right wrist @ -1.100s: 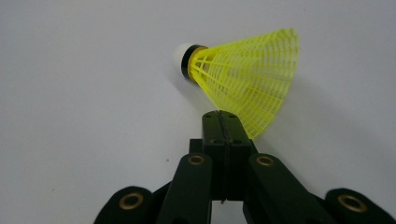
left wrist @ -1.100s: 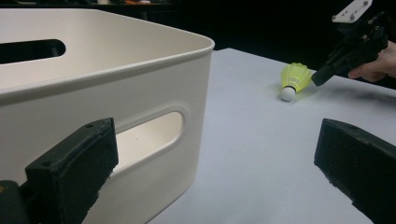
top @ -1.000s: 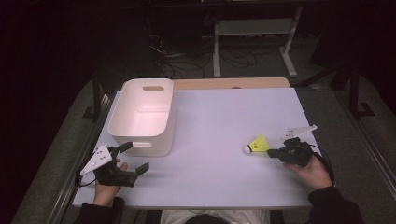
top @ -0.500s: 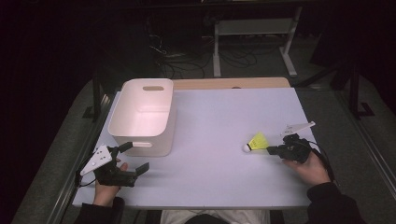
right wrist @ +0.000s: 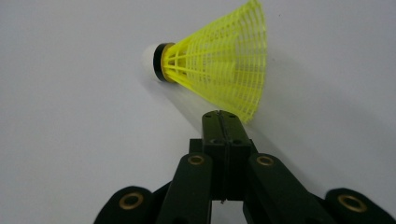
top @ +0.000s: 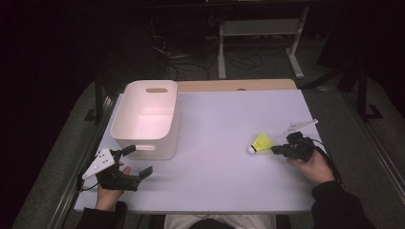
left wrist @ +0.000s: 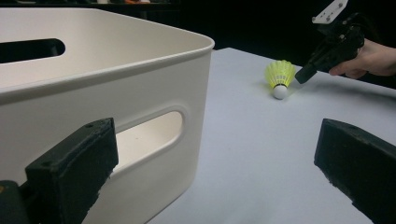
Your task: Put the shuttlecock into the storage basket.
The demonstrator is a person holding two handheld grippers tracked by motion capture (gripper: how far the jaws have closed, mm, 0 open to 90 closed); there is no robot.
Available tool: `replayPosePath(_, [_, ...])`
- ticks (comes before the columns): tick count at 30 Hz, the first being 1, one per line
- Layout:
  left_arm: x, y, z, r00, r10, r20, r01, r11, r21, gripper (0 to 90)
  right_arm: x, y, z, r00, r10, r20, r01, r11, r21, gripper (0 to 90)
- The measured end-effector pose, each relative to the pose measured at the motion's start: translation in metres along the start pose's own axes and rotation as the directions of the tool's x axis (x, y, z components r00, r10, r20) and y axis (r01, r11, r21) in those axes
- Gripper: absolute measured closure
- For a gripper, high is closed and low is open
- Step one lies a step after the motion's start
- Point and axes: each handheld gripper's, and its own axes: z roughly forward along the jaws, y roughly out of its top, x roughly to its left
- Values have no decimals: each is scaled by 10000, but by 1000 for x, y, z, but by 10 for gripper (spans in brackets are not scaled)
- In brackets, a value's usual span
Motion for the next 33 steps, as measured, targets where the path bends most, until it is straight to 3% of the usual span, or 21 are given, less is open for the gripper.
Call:
replayPosePath(12, [0, 0, 0, 10000, 26, -9, -26, 10000, 10, 0, -9, 11, 6, 10000, 22, -22, -22, 10000, -6, 889])
replayPosePath(22, [0, 0, 0, 10000, 28, -26, -28, 10000, 24, 0, -13, 27, 12, 9993, -8, -386, 1, 9998, -192, 889])
replayPosePath(30, [0, 0, -1, 10000, 38, -47, -38, 10000, 45, 0, -27, 37, 16, 9966, 108, -817, -130, 9996, -268, 888])
replayPosePath(33, [0, 0, -1, 10000, 29, -66, -29, 10000, 39, 0, -30, 41, 18, 9958, -51, -913, 34, 9998, -191, 888])
